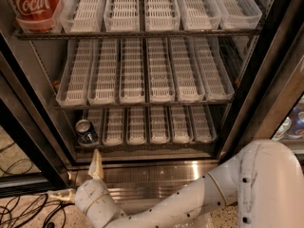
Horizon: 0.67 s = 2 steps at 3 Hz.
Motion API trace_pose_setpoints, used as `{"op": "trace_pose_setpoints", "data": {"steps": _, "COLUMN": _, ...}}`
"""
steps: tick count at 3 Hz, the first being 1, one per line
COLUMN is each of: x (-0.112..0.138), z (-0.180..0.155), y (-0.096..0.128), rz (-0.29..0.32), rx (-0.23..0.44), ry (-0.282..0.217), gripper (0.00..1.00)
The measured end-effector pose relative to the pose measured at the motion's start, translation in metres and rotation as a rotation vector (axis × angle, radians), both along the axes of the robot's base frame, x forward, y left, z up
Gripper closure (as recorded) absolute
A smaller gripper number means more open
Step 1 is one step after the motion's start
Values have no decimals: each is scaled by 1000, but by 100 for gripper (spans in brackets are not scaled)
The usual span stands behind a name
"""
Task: Pick pepsi can from bottom shelf of fridge
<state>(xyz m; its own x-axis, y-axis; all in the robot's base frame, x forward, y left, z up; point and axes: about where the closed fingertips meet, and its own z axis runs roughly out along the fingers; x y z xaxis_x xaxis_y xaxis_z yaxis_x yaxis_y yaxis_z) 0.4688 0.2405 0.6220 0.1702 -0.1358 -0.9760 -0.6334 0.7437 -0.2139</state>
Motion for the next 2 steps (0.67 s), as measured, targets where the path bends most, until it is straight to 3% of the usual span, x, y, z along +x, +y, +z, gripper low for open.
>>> {"op": "trace_pose_setpoints", "data": {"steps": 2, "x": 20, "z": -6, "y": -49, "rz": -265, "rx": 53, "ry": 20, "gripper": 0}}
